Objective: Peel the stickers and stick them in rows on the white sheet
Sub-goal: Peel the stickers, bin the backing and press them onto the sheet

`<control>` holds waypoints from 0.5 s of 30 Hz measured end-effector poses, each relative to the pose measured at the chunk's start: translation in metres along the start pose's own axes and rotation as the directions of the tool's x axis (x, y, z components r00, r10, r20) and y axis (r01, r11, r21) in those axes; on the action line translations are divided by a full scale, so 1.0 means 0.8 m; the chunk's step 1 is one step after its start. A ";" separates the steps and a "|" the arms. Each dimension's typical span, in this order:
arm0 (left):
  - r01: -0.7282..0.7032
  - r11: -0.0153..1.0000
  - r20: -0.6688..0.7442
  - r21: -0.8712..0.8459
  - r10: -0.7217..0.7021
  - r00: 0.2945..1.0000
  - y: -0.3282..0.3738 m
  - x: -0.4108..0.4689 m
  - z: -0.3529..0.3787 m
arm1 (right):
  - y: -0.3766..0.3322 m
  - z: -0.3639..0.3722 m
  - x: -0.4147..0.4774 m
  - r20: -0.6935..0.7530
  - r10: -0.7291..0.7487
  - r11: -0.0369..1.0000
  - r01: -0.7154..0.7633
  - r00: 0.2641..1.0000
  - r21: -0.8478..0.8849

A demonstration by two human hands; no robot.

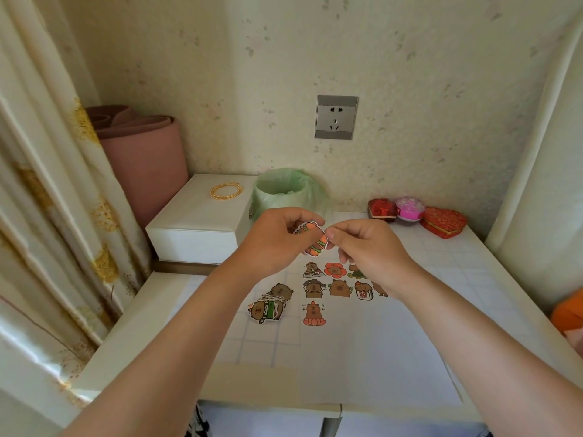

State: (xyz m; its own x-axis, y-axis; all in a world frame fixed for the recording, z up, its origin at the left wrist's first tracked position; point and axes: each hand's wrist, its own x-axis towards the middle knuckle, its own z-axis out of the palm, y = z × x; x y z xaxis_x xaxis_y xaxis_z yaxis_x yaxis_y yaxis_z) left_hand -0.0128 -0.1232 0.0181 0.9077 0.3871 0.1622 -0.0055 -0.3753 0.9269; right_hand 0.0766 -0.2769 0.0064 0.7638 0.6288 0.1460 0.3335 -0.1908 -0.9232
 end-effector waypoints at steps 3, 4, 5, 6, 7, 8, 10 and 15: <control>-0.001 1.000 -0.009 -0.008 0.001 1.000 0.000 0.001 -0.001 | 0.002 -0.001 0.001 0.002 0.012 0.998 -0.012 1.000 0.057; 0.000 1.000 -0.011 -0.011 0.000 1.000 0.000 0.000 -0.001 | 0.001 -0.002 0.001 0.004 0.016 0.998 -0.016 1.000 0.067; -0.002 1.000 -0.012 -0.012 0.001 1.000 0.000 0.000 -0.001 | 0.000 -0.001 0.001 0.004 0.020 0.997 -0.021 1.000 0.073; -0.004 1.000 -0.013 -0.008 0.004 1.000 0.000 0.000 -0.001 | -0.001 0.000 0.000 0.002 0.026 0.997 -0.026 1.000 0.074; -0.004 1.000 -0.013 -0.005 0.004 1.000 0.000 -0.001 0.000 | -0.002 0.000 0.000 -0.003 0.032 0.997 -0.031 0.999 0.071; -0.002 1.000 -0.011 -0.006 0.002 1.000 0.000 -0.001 0.000 | -0.002 0.000 0.000 -0.007 0.038 0.997 -0.038 0.999 0.063; 0.004 1.000 -0.007 -0.010 -0.004 1.000 0.000 -0.002 0.001 | -0.003 0.000 -0.001 -0.012 0.041 0.998 -0.040 0.999 0.040; -0.002 1.000 -0.006 0.020 0.002 1.000 0.002 -0.003 0.005 | -0.004 0.000 -0.003 -0.024 0.001 1.000 -0.002 1.000 -0.022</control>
State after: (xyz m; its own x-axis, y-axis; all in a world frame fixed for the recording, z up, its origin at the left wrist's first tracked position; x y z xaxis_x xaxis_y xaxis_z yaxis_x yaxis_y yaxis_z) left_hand -0.0130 -0.1279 0.0180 0.9049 0.3916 0.1666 0.0009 -0.3934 0.9194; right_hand 0.0738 -0.2774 0.0086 0.7772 0.6103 0.1532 0.3443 -0.2087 -0.9154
